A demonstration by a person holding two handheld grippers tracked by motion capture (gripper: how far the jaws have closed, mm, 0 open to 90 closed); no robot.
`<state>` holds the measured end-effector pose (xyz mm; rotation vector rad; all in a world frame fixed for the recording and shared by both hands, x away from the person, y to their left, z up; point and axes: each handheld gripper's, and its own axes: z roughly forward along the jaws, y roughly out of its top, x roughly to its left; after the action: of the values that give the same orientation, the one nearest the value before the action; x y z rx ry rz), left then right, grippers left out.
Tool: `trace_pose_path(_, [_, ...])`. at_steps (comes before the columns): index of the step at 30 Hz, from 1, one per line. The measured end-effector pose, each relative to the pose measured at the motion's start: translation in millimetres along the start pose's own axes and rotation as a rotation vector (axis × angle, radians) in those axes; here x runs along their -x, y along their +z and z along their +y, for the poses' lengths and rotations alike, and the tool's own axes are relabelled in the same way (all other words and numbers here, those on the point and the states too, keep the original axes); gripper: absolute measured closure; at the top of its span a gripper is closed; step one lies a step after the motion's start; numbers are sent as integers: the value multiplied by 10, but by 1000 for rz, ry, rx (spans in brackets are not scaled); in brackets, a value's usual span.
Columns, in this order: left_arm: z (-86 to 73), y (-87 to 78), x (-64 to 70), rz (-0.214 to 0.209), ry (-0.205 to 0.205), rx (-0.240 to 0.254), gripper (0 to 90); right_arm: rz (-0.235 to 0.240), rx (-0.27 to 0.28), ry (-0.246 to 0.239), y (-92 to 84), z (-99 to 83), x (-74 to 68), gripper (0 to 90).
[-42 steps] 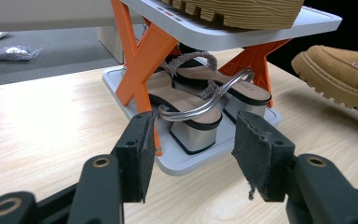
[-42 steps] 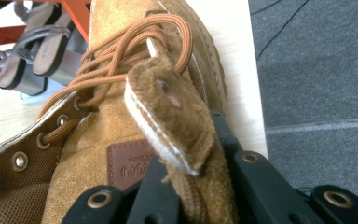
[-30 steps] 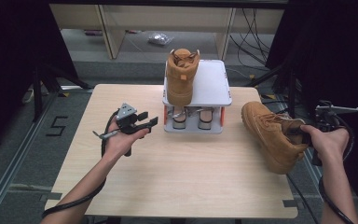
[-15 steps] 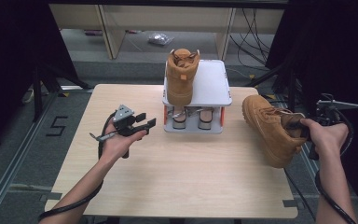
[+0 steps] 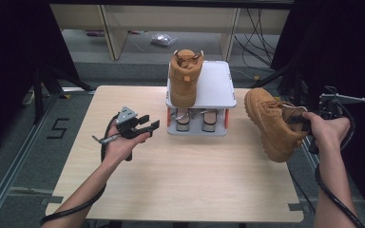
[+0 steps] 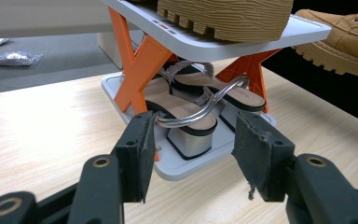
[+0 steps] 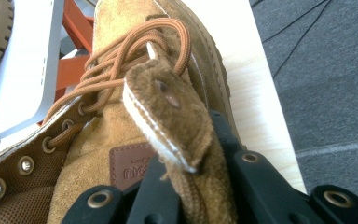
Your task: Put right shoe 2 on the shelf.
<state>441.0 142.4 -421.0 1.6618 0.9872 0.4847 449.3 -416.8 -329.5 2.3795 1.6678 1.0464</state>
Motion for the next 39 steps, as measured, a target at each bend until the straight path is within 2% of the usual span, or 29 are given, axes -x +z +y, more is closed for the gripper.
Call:
trace_pose_path(6, [5, 0, -14, 5, -2, 1, 474, 5, 8, 4, 7, 33, -54, 855])
trace_pose_path(7, [6, 0, -15, 6, -4, 4, 475, 13, 11, -12, 7, 39, -49, 855])
trace_pose_path(8, [7, -4, -19, 6, 0, 2, 475, -8, 7, -25, 2, 45, -52, 854])
trace_pose_path(9, [7, -6, -21, 5, 0, 2, 475, -9, 12, -16, 7, 51, -63, 854])
trace_pose_path(10, [6, -8, -23, 3, 1, 4, 474, 7, 11, 11, 12, 48, -77, 854])
trace_pose_path(11, [5, -11, -23, 4, 1, 7, 475, 45, 28, 7, 22, 46, -67, 854])
trace_pose_path(12, [5, -11, -23, 4, 1, 7, 474, 45, 28, 7, 22, 46, -67, 854])
trace_pose_path(14, [-2, -17, -22, 8, 1, 1, 475, -5, 20, -4, 10, 52, -98, 853])
trace_pose_path(19, [-13, -19, -29, 7, -2, 3, 474, 0, 21, -3, 11, 58, -135, 854])
trace_pose_path(20, [-15, -15, -30, 6, -5, 6, 475, 18, 39, 6, 26, 58, -142, 854])
trace_pose_path(21, [-16, -18, -35, 6, -2, 4, 474, 0, 29, -9, 15, 67, -148, 854])
trace_pose_path(22, [-17, -19, -37, 7, -1, 3, 475, 1, 22, 4, 14, 70, -164, 854])
trace_pose_path(23, [-16, -23, -38, 9, -2, 0, 474, 47, 37, 5, 18, 73, -159, 854])
trace_pose_path(25, [-16, -28, -42, 13, -4, 1, 474, 49, 41, 6, 10, 90, -181, 854])
trace_pose_path(26, [-17, -30, -49, 12, -1, 3, 474, 10, 37, 1, 4, 97, -194, 854])
trace_pose_path(30, [-22, -31, -54, 11, -3, 4, 474, -7, 35, -7, -23, 119, -227, 854])
trace_pose_path(31, [-23, -31, -51, 10, -6, 5, 474, 36, 47, -5, -21, 121, -220, 855])
trace_pose_path(32, [-23, -32, -48, 10, -5, 5, 474, 44, 53, 7, -32, 132, -256, 854])
trace_pose_path(33, [-23, -33, -47, 12, -6, 3, 475, 33, 71, -23, -25, 139, -245, 854])
trace_pose_path(34, [-23, -32, -47, 12, -5, 2, 475, 60, 62, 2, -35, 141, -265, 854])
trace_pose_path(36, [-23, -33, -46, 12, -5, 2, 474, 48, 61, 2, -46, 155, -292, 854])
trace_pose_path(37, [-23, -31, -46, 12, -5, 2, 475, 66, 67, 7, -48, 161, -299, 854])
trace_pose_path(39, [-23, -29, -49, 12, -5, 6, 474, 65, 73, 11, -53, 177, -327, 855])
